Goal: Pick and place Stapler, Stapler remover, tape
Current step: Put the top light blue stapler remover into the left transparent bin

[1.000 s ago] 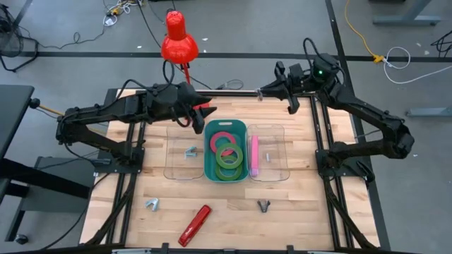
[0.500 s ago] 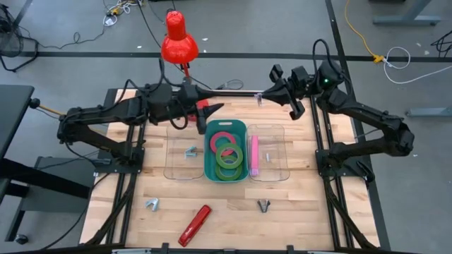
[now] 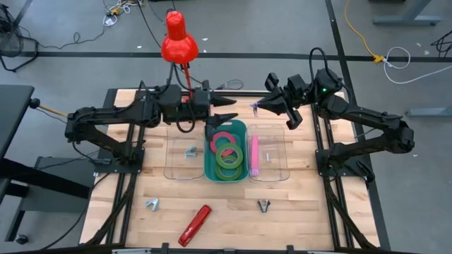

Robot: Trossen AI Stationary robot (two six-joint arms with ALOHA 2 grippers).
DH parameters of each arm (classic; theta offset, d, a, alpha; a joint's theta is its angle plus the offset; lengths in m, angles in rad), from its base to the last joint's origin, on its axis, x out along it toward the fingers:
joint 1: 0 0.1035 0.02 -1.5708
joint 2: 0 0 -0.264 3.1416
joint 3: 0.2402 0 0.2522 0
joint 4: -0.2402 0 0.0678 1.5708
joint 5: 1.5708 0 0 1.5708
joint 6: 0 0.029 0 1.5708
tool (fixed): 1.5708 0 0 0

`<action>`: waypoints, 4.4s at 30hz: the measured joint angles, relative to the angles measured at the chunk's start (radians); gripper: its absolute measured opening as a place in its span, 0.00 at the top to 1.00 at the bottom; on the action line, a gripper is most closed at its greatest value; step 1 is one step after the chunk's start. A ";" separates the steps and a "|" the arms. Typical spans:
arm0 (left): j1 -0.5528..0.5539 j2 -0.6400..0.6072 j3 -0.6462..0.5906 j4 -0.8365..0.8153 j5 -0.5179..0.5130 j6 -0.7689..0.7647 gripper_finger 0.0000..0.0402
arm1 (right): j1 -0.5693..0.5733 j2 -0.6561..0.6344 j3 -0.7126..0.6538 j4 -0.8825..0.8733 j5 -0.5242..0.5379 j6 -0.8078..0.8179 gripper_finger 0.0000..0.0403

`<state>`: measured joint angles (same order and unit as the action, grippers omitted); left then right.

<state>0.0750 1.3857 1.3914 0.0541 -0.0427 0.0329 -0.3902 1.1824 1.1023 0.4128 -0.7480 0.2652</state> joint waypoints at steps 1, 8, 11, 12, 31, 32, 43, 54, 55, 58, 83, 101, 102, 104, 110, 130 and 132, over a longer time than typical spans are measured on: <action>0.000 0.008 0.000 0.018 0.010 -0.001 0.51 | 0.006 0.000 0.000 -0.008 0.001 -0.007 1.00; -0.001 0.010 0.000 0.067 0.071 -0.024 0.51 | 0.037 0.000 0.000 -0.027 0.001 -0.015 1.00; -0.001 0.010 0.000 0.103 0.101 -0.029 0.51 | 0.048 0.000 0.000 -0.029 0.013 -0.026 1.00; -0.001 0.010 0.000 0.111 0.107 -0.029 0.51 | 0.050 0.000 0.000 -0.032 0.016 -0.031 1.00; 0.000 0.048 0.001 0.114 0.117 -0.048 0.51 | 0.058 0.011 0.000 -0.081 0.060 -0.042 1.00; 0.000 0.048 0.001 0.114 0.117 -0.048 0.51 | 0.058 0.012 0.000 -0.082 0.060 -0.043 1.00; 0.000 0.058 0.000 0.102 0.110 -0.052 0.51 | 0.062 0.063 0.000 -0.075 0.060 -0.041 1.00; 0.000 0.067 0.001 0.109 0.092 -0.055 0.51 | 0.061 0.066 0.000 -0.057 0.052 -0.049 1.00; 0.000 0.067 0.001 0.109 0.092 -0.053 0.51 | 0.061 0.066 0.000 -0.056 0.052 -0.051 1.00; 0.000 0.067 0.001 0.109 0.091 -0.054 0.51 | 0.061 0.066 0.000 -0.053 0.051 -0.053 1.00; 0.000 0.065 0.000 0.108 0.088 -0.053 0.58 | 0.060 0.053 0.000 -0.014 0.023 -0.045 1.00; 0.000 0.059 0.000 0.107 0.100 -0.056 0.63 | 0.060 0.053 0.000 -0.028 0.026 -0.046 1.00; 0.000 0.059 0.000 0.107 0.100 -0.056 0.63 | 0.060 0.054 0.000 -0.032 0.026 -0.046 1.00; 0.000 0.059 0.000 0.107 0.100 -0.056 0.63 | 0.060 0.054 0.000 -0.033 0.026 -0.046 1.00; -0.001 0.059 0.000 0.106 0.101 -0.056 0.67 | 0.060 0.054 0.000 -0.033 0.026 -0.046 1.00; -0.001 0.060 0.001 0.106 0.101 -0.056 0.84 | 0.060 0.054 0.000 -0.033 0.026 -0.046 1.00; -0.001 0.060 0.001 0.106 0.101 -0.057 0.83 | 0.060 0.054 0.000 -0.033 0.026 -0.046 1.00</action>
<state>0.0742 1.4456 1.3922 0.1600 0.0581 -0.0242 -0.3302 1.2362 1.1023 0.3794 -0.7219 0.2195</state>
